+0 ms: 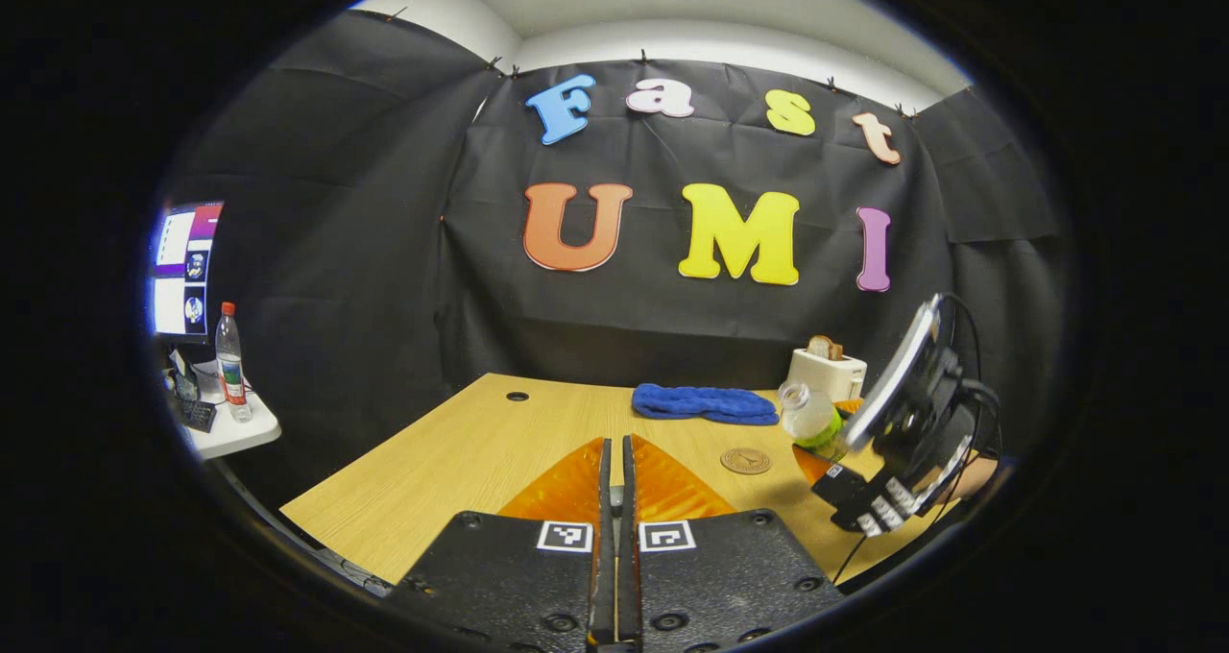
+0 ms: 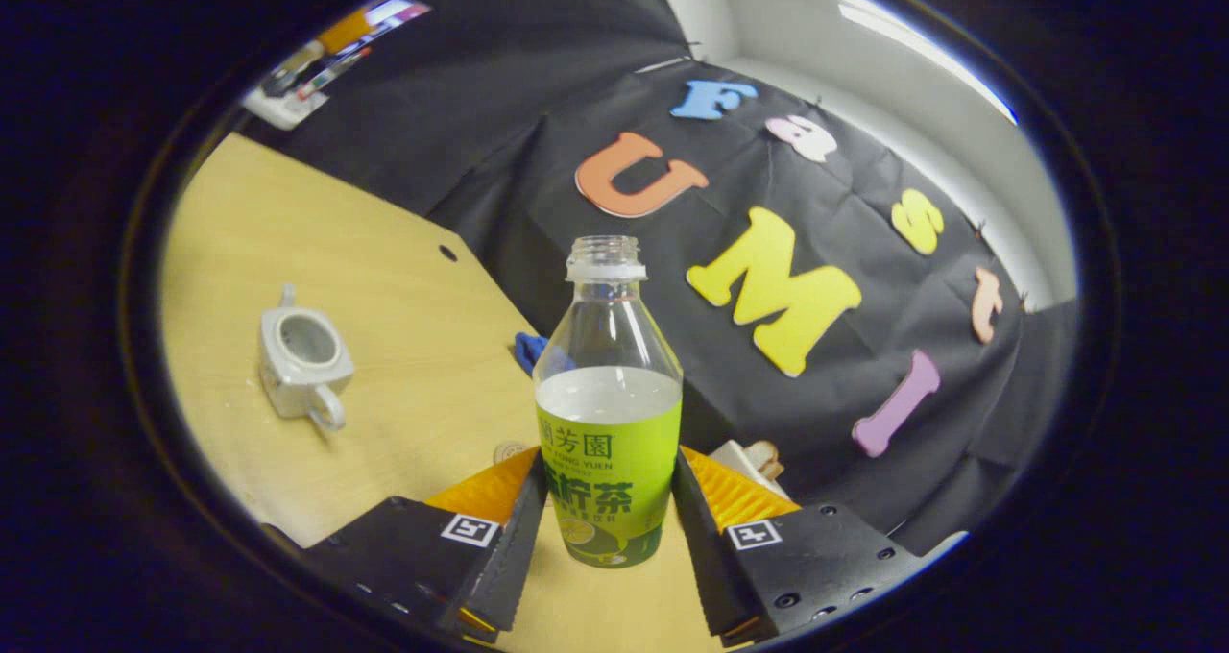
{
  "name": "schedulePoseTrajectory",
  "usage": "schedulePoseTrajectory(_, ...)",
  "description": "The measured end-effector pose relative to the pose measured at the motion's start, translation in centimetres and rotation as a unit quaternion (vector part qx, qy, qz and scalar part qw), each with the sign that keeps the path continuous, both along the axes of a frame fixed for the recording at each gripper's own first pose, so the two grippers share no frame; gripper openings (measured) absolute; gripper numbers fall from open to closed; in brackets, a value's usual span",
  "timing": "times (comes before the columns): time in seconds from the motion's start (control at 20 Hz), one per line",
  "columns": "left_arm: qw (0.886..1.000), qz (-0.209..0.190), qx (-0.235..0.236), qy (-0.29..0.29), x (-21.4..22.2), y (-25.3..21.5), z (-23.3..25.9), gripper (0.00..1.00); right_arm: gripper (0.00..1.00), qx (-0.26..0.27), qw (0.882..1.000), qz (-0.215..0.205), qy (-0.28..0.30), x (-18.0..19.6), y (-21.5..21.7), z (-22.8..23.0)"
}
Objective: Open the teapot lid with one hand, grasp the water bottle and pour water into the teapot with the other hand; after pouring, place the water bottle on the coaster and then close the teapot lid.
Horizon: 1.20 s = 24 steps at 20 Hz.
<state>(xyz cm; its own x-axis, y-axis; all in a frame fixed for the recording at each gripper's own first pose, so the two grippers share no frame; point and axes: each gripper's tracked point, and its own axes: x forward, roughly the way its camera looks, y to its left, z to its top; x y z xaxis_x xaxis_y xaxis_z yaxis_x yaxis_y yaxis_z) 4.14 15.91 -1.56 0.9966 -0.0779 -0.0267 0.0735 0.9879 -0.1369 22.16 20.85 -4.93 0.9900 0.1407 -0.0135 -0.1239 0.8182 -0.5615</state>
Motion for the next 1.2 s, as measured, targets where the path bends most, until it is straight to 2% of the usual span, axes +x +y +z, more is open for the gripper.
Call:
schedulePoseTrajectory(0.1, 1.0, 0.01, -0.004, 0.001, 0.2, 0.3, -0.1, 0.04, 0.73, 0.112, 0.993, -0.003, 0.036, 1.7, -0.6, 0.5)
schedulePoseTrajectory(0.15, 1.0, 0.012, -0.007, 0.0, 0.4, 0.4, -0.1, 0.04, 0.71, 0.173, 0.983, -0.002, 0.058, 2.7, -1.0, 0.3)
schedulePoseTrajectory(0.25, 1.0, 0.014, -0.009, 0.003, 0.6, 0.8, -0.3, 0.04, 0.71, 0.26, 0.961, -0.011, 0.095, 5.2, -1.3, 0.0)
schedulePoseTrajectory(0.45, 1.0, 0.013, -0.005, 0.009, 1.2, 0.6, -1.0, 0.04, 0.71, 0.331, 0.934, -0.017, 0.136, 8.5, -1.0, -1.3)
schedulePoseTrajectory(0.65, 1.0, 0.004, 0.005, 0.02, 2.4, -0.4, -2.4, 0.04, 0.72, 0.355, 0.922, -0.016, 0.155, 11.6, 0.7, -2.9)
schedulePoseTrajectory(0.85, 0.999, 0.002, 0.011, 0.042, 3.7, -1.1, -4.1, 0.04, 0.72, 0.355, 0.922, -0.014, 0.153, 12.6, 1.0, -3.9)
schedulePoseTrajectory(1.0, 0.999, -0.005, 0.014, 0.049, 4.0, -1.9, -4.6, 0.04, 0.73, 0.365, 0.917, -0.006, 0.158, 12.4, 1.5, -4.1)
schedulePoseTrajectory(1.15, 0.998, -0.017, 0.016, 0.053, 4.1, -2.9, -4.9, 0.04, 0.75, 0.357, 0.921, -0.001, 0.155, 12.2, 1.7, -3.7)
schedulePoseTrajectory(1.2, 0.998, -0.019, 0.017, 0.054, 4.1, -3.1, -5.0, 0.04, 0.82, 0.353, 0.923, 0.006, 0.155, 11.9, 1.9, -3.5)
